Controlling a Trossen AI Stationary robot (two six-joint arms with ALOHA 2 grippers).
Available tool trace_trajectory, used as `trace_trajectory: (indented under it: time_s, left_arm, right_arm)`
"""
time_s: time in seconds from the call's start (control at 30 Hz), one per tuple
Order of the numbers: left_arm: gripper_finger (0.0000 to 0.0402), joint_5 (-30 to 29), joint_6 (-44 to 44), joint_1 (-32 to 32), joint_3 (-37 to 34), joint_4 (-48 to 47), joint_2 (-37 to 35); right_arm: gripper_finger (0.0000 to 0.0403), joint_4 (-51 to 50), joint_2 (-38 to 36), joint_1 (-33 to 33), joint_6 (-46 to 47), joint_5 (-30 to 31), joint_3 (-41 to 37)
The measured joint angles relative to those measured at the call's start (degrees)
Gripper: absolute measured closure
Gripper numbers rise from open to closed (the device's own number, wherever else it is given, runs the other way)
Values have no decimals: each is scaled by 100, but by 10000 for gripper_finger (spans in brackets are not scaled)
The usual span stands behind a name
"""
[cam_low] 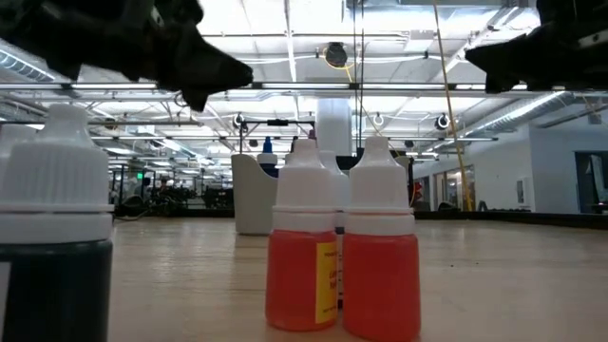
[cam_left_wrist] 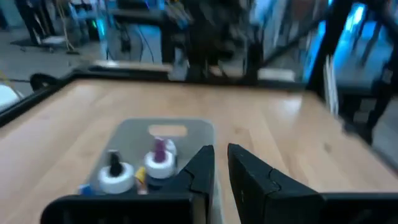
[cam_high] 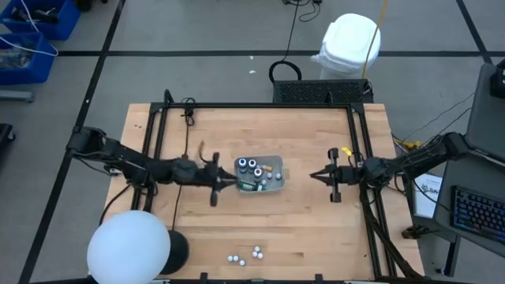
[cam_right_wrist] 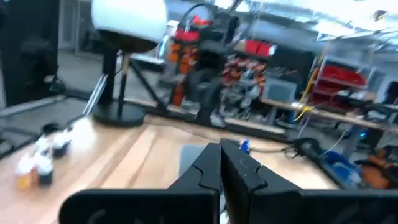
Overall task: Pick & Place food coloring
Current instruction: Put the small purple food coloring bottle into the gray bin
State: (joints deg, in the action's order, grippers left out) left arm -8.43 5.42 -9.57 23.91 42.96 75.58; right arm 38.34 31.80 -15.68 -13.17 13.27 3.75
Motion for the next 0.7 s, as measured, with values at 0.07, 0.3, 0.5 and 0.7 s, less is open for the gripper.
trace_trajectory:
  time_s: [0.07, 0.3, 0.5, 0.7]
  left_arm:
    - [350, -234, -156, -244, 502, -925, 134]
    - [350, -414, 430, -825, 2227, -3891, 973]
    - [350, -413, 1335, -1514, 3721, -5732, 1712]
    - [350, -897, 1883, -2331, 5384, -7439, 2640]
  right_arm:
    - [403, 38, -14, 70, -97, 8, -37]
    - [403, 3, -5, 138, -297, 5, -50]
    - [403, 88, -3, 138, -409, 1, -55]
    - [403, 355, -3, 138, -417, -4, -63]
